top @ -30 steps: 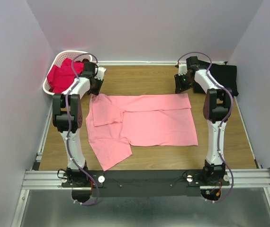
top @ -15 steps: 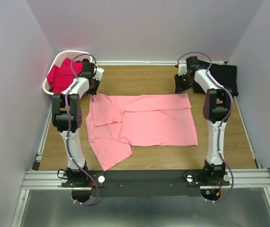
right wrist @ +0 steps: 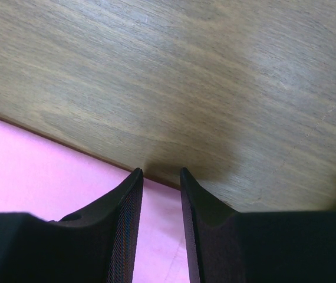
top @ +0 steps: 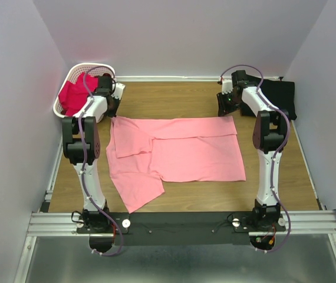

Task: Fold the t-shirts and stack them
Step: Fold the tshirt

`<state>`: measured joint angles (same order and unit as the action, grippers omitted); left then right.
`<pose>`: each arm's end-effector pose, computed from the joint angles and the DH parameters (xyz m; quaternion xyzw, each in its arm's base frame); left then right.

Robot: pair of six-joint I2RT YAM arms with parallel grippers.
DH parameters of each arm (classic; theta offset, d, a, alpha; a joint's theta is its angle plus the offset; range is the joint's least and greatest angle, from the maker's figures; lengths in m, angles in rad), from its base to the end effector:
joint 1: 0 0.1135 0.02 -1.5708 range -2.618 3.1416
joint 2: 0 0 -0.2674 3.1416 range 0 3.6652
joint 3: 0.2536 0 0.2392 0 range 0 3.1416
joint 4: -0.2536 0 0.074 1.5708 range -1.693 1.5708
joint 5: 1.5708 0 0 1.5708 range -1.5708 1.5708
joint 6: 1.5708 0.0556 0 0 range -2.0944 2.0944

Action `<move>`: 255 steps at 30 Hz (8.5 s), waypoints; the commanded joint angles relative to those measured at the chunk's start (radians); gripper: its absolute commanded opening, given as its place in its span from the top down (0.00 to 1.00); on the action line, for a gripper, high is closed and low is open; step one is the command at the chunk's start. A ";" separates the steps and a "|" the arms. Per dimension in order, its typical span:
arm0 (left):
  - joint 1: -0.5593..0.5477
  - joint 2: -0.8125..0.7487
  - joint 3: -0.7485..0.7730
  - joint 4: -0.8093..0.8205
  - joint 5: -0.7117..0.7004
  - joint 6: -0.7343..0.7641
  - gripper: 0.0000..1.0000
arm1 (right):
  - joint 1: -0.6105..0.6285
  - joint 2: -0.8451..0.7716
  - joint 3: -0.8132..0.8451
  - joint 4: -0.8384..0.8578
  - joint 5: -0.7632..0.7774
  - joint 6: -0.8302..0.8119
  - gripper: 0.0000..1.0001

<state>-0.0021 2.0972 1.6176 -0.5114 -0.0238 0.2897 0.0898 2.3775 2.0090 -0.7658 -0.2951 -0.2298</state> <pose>0.4585 0.0004 0.1827 0.1359 0.9485 0.0522 0.2813 0.5010 0.0613 0.1558 -0.1851 0.9483 0.1282 0.2237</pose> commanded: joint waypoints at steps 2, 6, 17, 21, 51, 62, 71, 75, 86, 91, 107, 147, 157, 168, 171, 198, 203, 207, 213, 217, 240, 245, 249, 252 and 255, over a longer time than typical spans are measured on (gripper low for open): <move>0.053 -0.022 0.057 0.005 0.060 -0.041 1.00 | -0.001 0.038 -0.030 -0.026 0.063 -0.022 0.61; 0.065 0.010 0.099 -0.062 0.139 -0.079 1.00 | -0.001 0.032 -0.032 -0.024 0.074 -0.029 0.62; 0.065 0.030 0.107 -0.076 0.174 -0.084 0.99 | -0.001 -0.055 0.023 -0.036 -0.096 -0.052 0.39; 0.065 0.043 0.120 -0.081 0.173 -0.083 1.00 | -0.001 -0.041 0.010 -0.066 -0.079 -0.091 0.38; 0.090 0.047 0.122 0.025 0.205 -0.211 1.00 | -0.036 -0.009 -0.075 0.006 0.246 -0.232 1.00; 0.085 0.061 0.220 0.091 0.341 -0.190 0.70 | -0.030 -0.003 0.082 0.007 0.163 -0.154 0.55; 0.053 -0.094 0.075 0.137 0.398 -0.072 0.65 | -0.024 -0.139 0.059 -0.004 0.027 -0.092 0.41; 0.021 -0.065 0.036 0.108 0.418 -0.069 0.72 | -0.019 -0.179 -0.048 -0.026 0.017 -0.092 0.49; 0.024 0.003 -0.021 0.080 0.312 -0.081 0.88 | -0.022 -0.072 -0.138 -0.027 0.099 -0.141 0.53; 0.045 0.069 -0.013 0.056 0.262 -0.109 0.94 | -0.021 0.008 -0.049 -0.027 0.145 -0.146 0.53; 0.068 -0.144 0.124 -0.098 0.669 0.104 0.41 | -0.021 -0.234 0.044 -0.113 -0.027 -0.199 0.00; -0.093 -0.710 -0.781 -0.201 0.377 0.810 0.56 | 0.044 -0.810 -1.152 0.045 0.217 -0.583 0.69; -0.168 -0.669 -0.846 -0.095 0.283 0.821 0.55 | 0.045 -0.808 -1.152 0.048 0.243 -0.579 1.00; -0.182 -0.577 -0.917 -0.073 0.225 0.850 0.60 | 0.044 -0.799 -1.144 0.046 0.258 -0.579 1.00; -0.180 -0.589 -0.927 -0.101 0.234 0.864 0.90 | 0.044 -0.823 -1.148 0.036 0.264 -0.580 1.00; -0.062 -0.649 -0.541 -0.434 0.392 0.887 1.00 | -0.042 -0.833 -0.886 -0.124 0.238 -0.664 1.00; -0.046 -0.540 -0.414 -0.441 0.415 0.862 1.00 | -0.041 -0.700 -0.761 -0.127 0.243 -0.681 1.00; -0.032 -0.464 -0.314 -0.464 0.430 0.861 1.00 | -0.041 -0.615 -0.670 -0.128 0.240 -0.686 0.99; -0.016 -0.356 -0.205 -0.466 0.420 0.853 1.00 | -0.041 -0.491 -0.521 -0.128 0.243 -0.704 0.99; -0.010 -0.301 -0.167 -0.464 0.417 0.853 1.00 | -0.041 -0.402 -0.435 -0.132 0.238 -0.707 1.00; 0.051 -0.198 -0.092 -0.331 0.410 0.711 0.59 | -0.050 -0.277 -0.247 -0.159 0.195 -0.593 0.46; 0.129 -0.248 -0.062 -0.429 0.543 0.697 0.53 | -0.110 -0.327 -0.234 -0.219 0.108 -0.505 0.43; 0.180 -0.307 -0.174 -0.467 0.605 0.707 0.51 | -0.172 -0.328 -0.240 -0.320 -0.022 -0.415 0.43; 0.217 -0.341 -0.289 -0.450 0.630 0.713 0.44 | -0.193 -0.337 -0.305 -0.359 -0.097 -0.369 0.42; 0.235 -0.342 -0.369 -0.421 0.640 0.709 0.37 | -0.194 -0.339 -0.358 -0.342 -0.131 -0.318 0.37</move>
<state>0.2104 1.7744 1.3300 -0.9241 0.5346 1.0027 -0.1127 2.0708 1.7084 -1.0466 -0.3004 -0.6437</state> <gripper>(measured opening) 0.612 0.596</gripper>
